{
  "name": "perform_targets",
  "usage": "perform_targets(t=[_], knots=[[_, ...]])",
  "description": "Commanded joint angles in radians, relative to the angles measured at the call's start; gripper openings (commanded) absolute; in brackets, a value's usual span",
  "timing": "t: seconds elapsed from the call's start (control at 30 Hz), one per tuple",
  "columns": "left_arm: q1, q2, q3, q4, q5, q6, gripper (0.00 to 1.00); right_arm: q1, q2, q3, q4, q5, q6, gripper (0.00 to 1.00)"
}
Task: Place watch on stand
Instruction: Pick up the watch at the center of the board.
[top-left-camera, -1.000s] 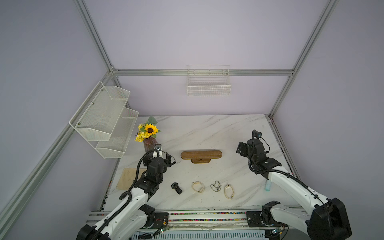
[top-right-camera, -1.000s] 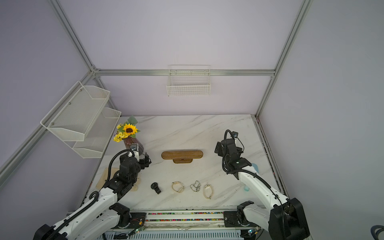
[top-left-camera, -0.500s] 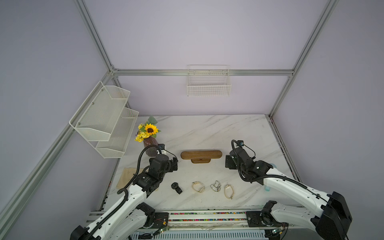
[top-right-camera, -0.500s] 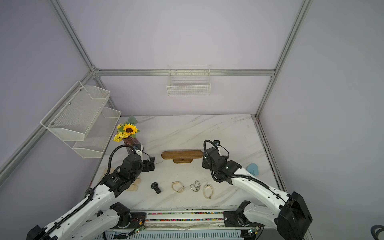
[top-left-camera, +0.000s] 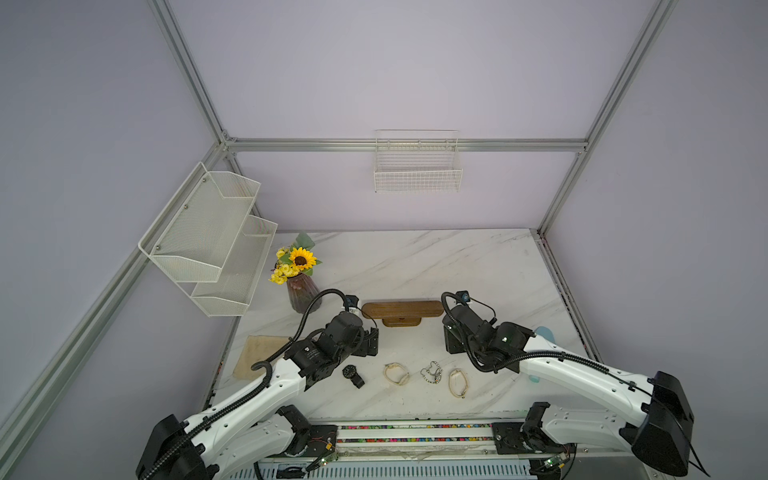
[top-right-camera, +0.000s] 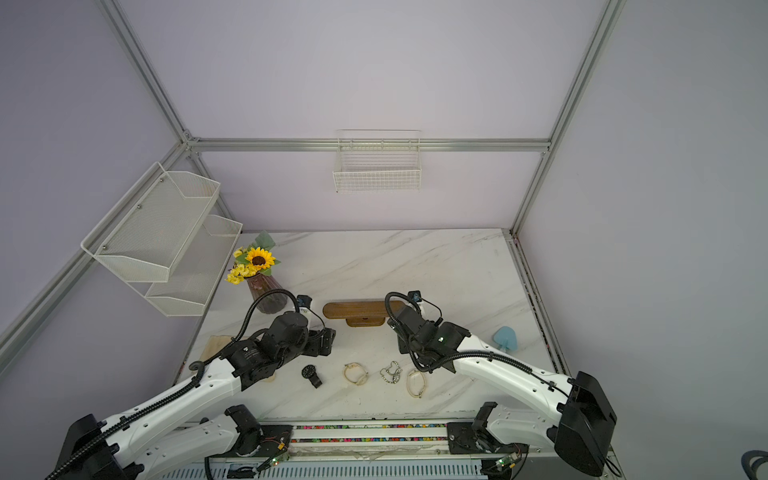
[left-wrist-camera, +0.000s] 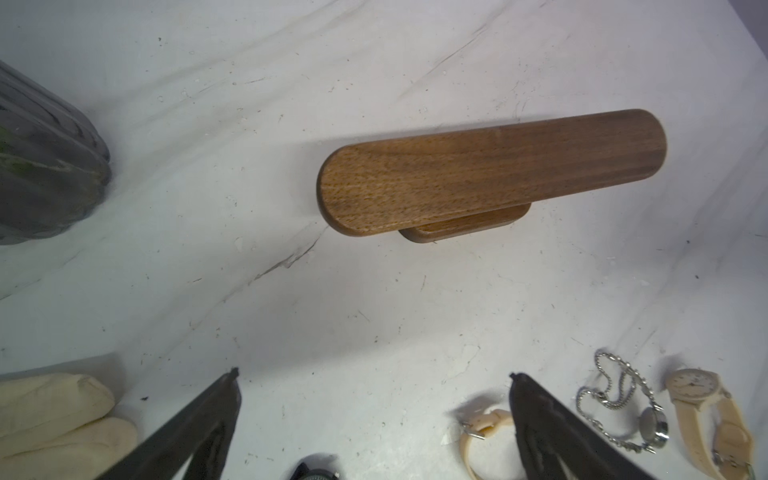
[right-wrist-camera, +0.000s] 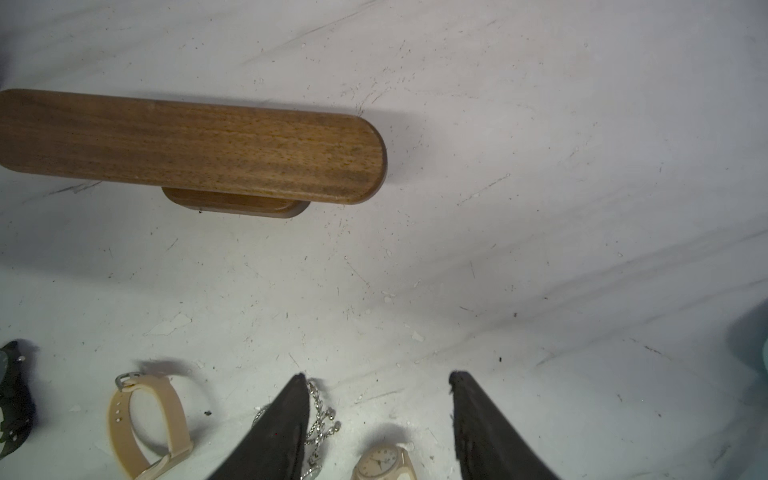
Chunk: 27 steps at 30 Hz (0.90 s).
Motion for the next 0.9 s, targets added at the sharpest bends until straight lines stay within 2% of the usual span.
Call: perform_targets(t=[0.0,0.1,0.17,0.37,0.43,0.57,0.63,0.7,0.87], knots=[[-0.001,-0.084,0.070,0.025,-0.029,-0.074,1.00,0.008,-0.017,0.010,-0.053,-0.003,0.032,0.58],[0.002,-0.176,0.048,0.058,-0.104,-0.094,1.00,0.008,-0.029,0.002,-0.069,-0.005,0.034,0.58],[0.002,-0.198,0.064,0.049,-0.105,-0.071,1.00,0.009,-0.035,-0.004,-0.079,-0.011,0.040,0.58],[0.005,-0.149,0.138,0.012,-0.066,-0.077,1.00,0.009,0.020,0.032,-0.197,-0.049,0.076,0.59],[0.006,-0.128,0.155,0.010,-0.050,-0.066,1.00,0.008,0.037,0.046,-0.256,-0.076,0.098,0.54],[0.006,-0.072,0.190,0.015,-0.013,-0.054,0.98,0.009,0.013,0.018,-0.304,-0.154,0.151,0.29],[0.008,-0.039,0.208,0.018,0.000,-0.042,0.94,0.009,-0.003,-0.005,-0.310,-0.177,0.181,0.28],[0.011,-0.006,0.227,0.025,0.020,-0.034,0.93,0.009,-0.014,-0.036,-0.302,-0.201,0.206,0.28],[0.040,0.065,0.265,0.031,0.090,-0.033,0.97,0.010,-0.019,-0.129,-0.239,-0.279,0.262,0.29]])
